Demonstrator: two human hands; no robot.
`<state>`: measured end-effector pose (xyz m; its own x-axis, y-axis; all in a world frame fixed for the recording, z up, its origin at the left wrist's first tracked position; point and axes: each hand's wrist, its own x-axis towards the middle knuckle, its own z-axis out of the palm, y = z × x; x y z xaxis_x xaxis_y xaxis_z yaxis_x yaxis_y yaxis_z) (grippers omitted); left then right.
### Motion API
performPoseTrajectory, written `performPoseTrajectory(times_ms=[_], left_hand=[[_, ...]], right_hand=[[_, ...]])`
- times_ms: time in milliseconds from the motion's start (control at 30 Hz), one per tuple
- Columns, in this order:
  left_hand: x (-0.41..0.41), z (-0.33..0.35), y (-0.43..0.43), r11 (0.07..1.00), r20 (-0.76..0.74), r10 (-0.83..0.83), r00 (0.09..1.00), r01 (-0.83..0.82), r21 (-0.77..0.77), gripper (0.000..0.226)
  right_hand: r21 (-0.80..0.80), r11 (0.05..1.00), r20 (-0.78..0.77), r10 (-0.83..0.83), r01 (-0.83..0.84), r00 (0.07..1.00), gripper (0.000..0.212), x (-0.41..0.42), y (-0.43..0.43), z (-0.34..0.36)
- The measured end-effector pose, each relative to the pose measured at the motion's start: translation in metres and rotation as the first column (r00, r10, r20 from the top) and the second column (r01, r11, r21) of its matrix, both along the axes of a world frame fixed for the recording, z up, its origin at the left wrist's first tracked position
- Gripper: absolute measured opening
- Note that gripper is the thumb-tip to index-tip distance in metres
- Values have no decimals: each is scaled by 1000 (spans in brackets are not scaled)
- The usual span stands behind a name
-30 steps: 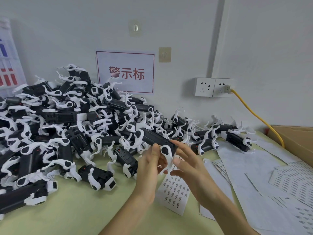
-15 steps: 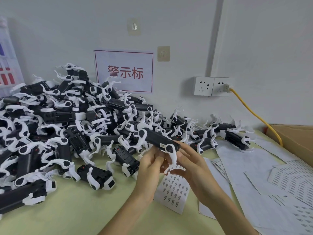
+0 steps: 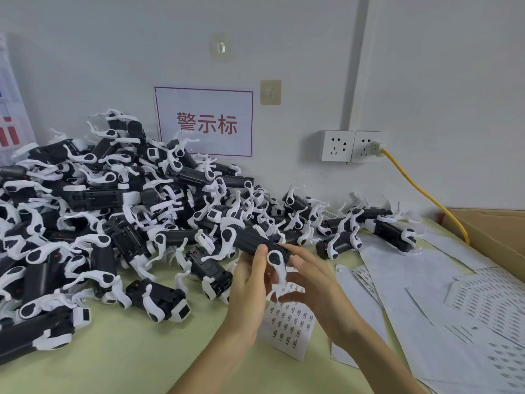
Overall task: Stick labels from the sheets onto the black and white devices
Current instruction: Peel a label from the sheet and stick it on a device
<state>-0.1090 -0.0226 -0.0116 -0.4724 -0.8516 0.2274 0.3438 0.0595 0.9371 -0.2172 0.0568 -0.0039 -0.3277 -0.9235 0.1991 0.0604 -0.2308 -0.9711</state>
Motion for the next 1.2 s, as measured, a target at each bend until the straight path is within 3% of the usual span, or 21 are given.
performPoseTrajectory(times_ms=[200,333,467,533,633,733,767,833,900,933,1067,1200], left_hand=[[-2,-2,4,1000,27,-4,1000,4,-8,24],[-2,-3,6,1000,33,-22,999,21,14,30],[-1,-3,0,996,115,-18,993,27,-80,40],[2,1,-5,994,206,-71,976,88,-72,34],[5,1,-10,969,422,-103,901,187,-163,13],[4,-7,-8,962,510,-129,851,233,-145,18],[3,-9,-8,962,517,-128,847,233,-144,19],[1,-13,-11,962,513,-123,850,229,-150,24],[0,-15,-13,961,517,-115,848,227,-158,29],[-1,-16,-13,960,520,-114,847,229,-163,31],[-3,-16,-9,954,510,-79,856,214,-211,30],[0,-12,-5,941,387,77,919,61,-334,24]], right_hand=[[30,995,-220,-81,90,972,62,8,-3,-5],[5,988,-262,-149,155,954,53,6,-2,-2],[23,976,-208,-205,215,956,48,4,-1,1],[72,974,-134,-205,216,970,35,0,0,4],[150,970,185,-217,191,958,37,-14,2,8],[147,945,554,-322,291,768,40,-43,13,16],[76,932,669,-311,354,675,45,-57,20,20],[-196,841,833,-128,504,538,65,-91,46,29],[-410,671,838,9,618,545,71,-122,77,34],[-423,628,829,-24,653,559,67,-131,88,33],[-149,696,836,-290,702,465,49,-134,85,16],[11,783,665,-470,622,581,31,-110,55,19]])
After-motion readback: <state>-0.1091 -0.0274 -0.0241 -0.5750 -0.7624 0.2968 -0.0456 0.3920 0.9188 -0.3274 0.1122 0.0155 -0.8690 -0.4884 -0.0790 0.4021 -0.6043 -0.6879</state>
